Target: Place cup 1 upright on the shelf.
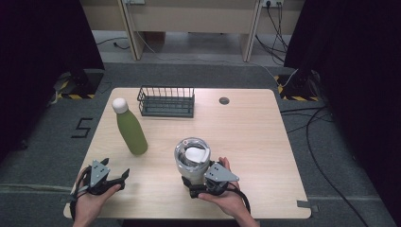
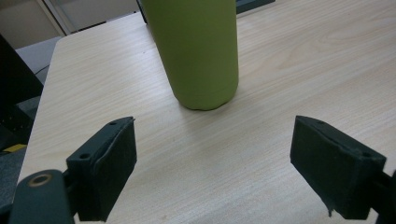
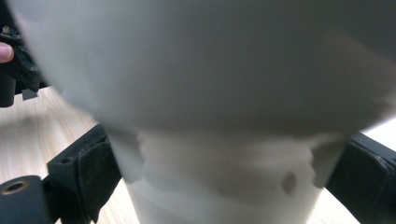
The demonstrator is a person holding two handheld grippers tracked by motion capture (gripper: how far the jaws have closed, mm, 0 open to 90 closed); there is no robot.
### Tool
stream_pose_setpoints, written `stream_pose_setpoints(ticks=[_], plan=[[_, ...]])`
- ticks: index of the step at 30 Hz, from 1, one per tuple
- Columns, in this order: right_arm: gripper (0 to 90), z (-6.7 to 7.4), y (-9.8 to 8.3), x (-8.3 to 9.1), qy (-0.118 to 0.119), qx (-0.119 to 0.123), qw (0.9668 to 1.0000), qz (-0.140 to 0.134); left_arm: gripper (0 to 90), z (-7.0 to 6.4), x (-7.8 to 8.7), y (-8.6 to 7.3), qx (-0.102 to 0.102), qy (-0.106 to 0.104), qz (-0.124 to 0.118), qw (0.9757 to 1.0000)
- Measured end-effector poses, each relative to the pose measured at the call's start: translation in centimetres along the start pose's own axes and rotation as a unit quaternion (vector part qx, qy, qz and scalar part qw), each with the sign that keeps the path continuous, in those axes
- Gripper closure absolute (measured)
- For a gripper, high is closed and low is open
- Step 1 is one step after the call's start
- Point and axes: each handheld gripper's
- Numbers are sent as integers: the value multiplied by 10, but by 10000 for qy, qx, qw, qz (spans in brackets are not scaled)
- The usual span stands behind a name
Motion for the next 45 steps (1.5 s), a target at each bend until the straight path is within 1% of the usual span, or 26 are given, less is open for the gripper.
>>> stream_pose_setpoints(ticks=[5, 15, 17, 21, 25, 31, 33, 34, 35, 41, 45], plan=[[83, 0, -1, -4, -14, 1, 10000, -37, 142, 0, -1, 0, 8, -17, -2, 10000], [97, 2, -3, -4, -77, 6, 9999, -116, 142, 0, -1, 0, 9, -31, 2, 10000], [98, 4, -2, -3, -121, 91, 9998, -125, 142, 0, -1, 0, 5, -50, -3, 10000], [98, 5, -3, -3, -137, 119, 9997, -139, 142, -1, -1, 0, -13, -77, -6, 10000], [99, 4, -2, -3, -155, 58, 9998, -124, 142, -1, -1, 0, 3, -89, -27, 10000], [99, 5, -1, -3, -164, 111, 9998, -99, 142, -2, -2, 0, -11, -90, -5, 10000], [99, 5, -1, -3, -173, 72, 9998, -90, 142, -2, -2, 0, -3, -92, -16, 10000], [99, 4, -1, -4, -182, -9, 9998, -102, 142, -2, -2, 0, -4, -94, -14, 10000], [99, 4, -1, -4, -182, -9, 9998, -102, 142, -2, -2, 0, -5, -94, -13, 10000], [100, 0, 5, -4, -239, -5, 9997, -103, 143, -2, -2, 0, 13, -97, -14, 10000], [99, -2, 12, -4, -299, -9, 9994, -177, 143, -2, -2, 0, 25, -91, -15, 10000]])
Point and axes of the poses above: each handheld gripper's, and its own axes: x roughly backward along the jaws, y roughly out of its top, z roughly to its left, and after that the axes turned 7 degrees about -x, right-handed
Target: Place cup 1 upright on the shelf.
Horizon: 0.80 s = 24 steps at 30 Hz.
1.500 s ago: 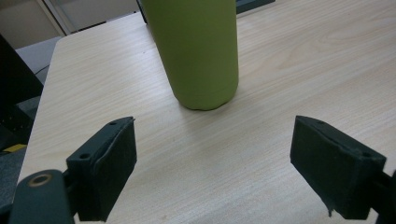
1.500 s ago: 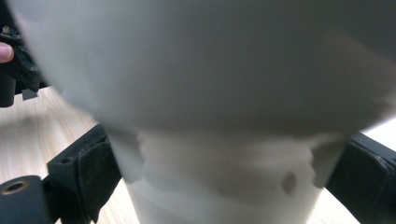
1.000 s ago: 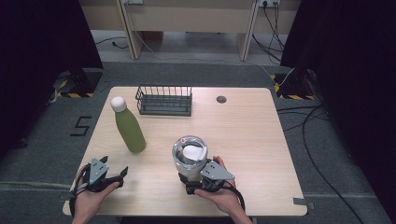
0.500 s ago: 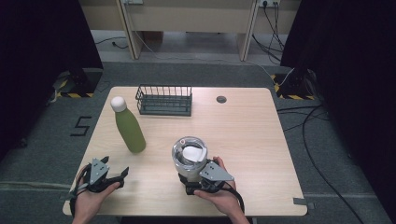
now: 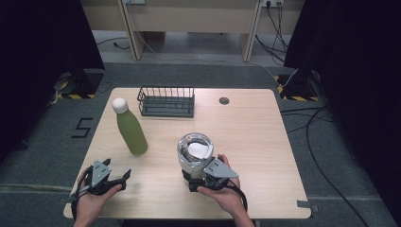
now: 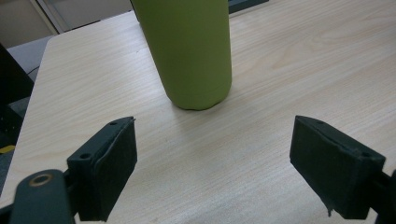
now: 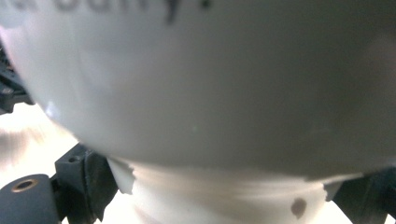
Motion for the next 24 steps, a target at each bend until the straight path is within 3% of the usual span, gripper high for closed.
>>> stream_pose_setpoints(ticks=[10, 24], plan=[[100, -6, 11, -3, -108, 58, 9999, -35, 144, 0, 1, 1, 24, -16, -13, 10000], [100, -20, 31, -17, -215, -102, 9997, -45, 144, 1, 1, 1, 49, -11, -41, 10000]])
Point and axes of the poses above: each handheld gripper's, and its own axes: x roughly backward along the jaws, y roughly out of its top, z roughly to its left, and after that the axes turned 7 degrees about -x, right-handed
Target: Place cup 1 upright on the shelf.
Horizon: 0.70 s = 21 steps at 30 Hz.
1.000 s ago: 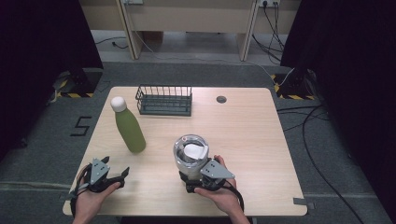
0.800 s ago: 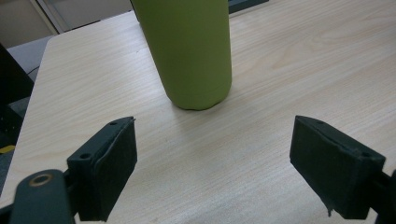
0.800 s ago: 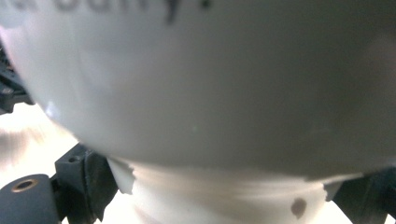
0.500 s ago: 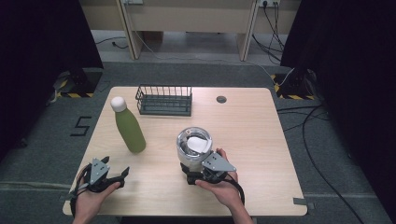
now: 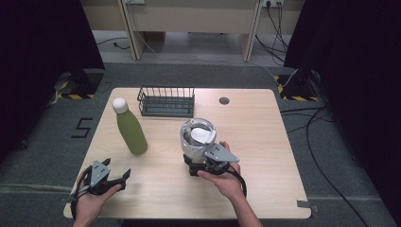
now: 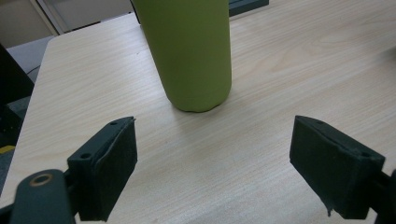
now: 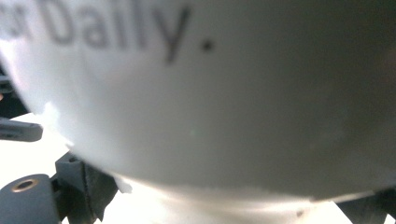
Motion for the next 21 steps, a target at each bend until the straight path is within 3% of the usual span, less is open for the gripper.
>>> stream_pose_setpoints(ticks=[8, 21], plan=[[100, -9, 12, -12, -80, -111, 9999, 31, 144, 2, 0, 1, 26, 13, -42, 10000], [100, -19, 24, -22, -225, -63, 9997, -19, 144, 1, -1, 1, 23, 1, -30, 10000]])
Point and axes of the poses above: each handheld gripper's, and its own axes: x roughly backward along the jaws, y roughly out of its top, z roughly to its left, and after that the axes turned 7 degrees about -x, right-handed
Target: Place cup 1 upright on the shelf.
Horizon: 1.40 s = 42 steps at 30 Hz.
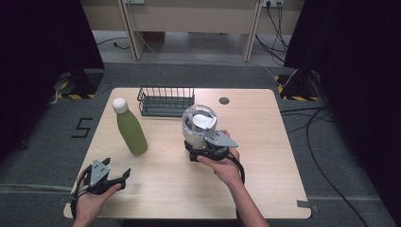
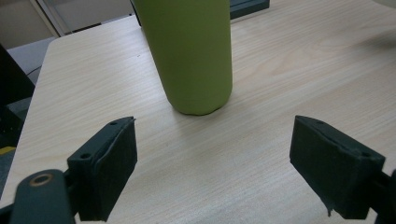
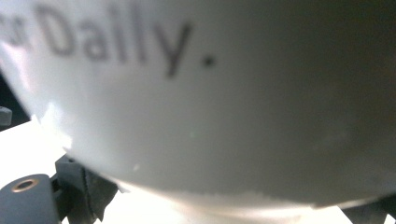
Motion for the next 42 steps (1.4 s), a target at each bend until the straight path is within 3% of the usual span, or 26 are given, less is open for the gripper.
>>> stream_pose_setpoints(ticks=[42], plan=[[101, -23, 45, -36, -240, -157, 9995, -144, 144, 1, 0, 0, 53, 8, -25, 10000]])
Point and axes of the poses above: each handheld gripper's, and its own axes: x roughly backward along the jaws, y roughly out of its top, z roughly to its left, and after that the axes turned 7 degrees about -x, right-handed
